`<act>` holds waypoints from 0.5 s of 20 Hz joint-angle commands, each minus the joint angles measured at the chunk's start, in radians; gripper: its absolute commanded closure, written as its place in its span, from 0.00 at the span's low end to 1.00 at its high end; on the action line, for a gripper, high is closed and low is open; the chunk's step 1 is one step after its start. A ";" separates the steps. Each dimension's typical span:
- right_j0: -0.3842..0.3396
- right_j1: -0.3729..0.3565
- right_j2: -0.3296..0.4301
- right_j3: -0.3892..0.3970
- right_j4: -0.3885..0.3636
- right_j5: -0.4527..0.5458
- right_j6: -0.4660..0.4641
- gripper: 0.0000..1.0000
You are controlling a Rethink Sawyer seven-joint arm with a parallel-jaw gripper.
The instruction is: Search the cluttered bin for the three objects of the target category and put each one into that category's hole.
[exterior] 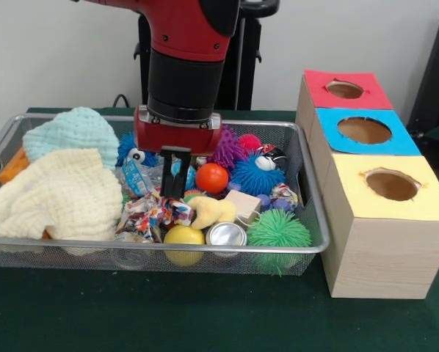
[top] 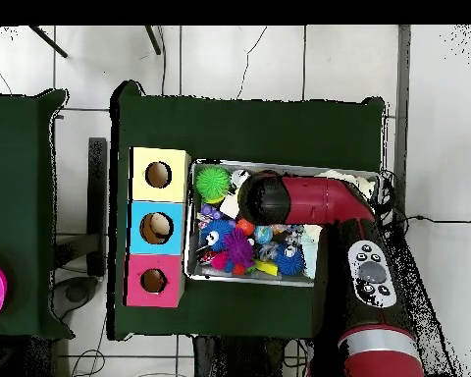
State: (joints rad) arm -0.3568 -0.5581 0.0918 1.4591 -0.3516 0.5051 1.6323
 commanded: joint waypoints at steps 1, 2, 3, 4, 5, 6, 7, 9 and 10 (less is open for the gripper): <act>-0.022 0.024 0.053 0.061 0.018 0.023 0.064 1.00; -0.025 0.024 0.055 0.063 0.013 0.009 0.061 1.00; -0.032 0.024 0.057 0.080 0.036 0.028 0.078 0.00; -0.024 0.023 0.050 0.078 0.030 0.022 0.084 0.00; -0.017 0.021 0.043 0.076 0.024 0.015 0.089 0.00; -0.005 0.009 0.029 0.076 0.020 0.016 0.099 0.00; -0.010 0.005 0.035 0.083 0.030 0.028 0.098 0.00; -0.020 0.008 0.046 0.088 0.039 0.022 0.098 0.00; -0.028 0.014 0.055 0.087 0.049 0.029 0.098 0.00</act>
State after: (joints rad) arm -0.3572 -0.5581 0.0921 1.4644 -0.3468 0.5051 1.6323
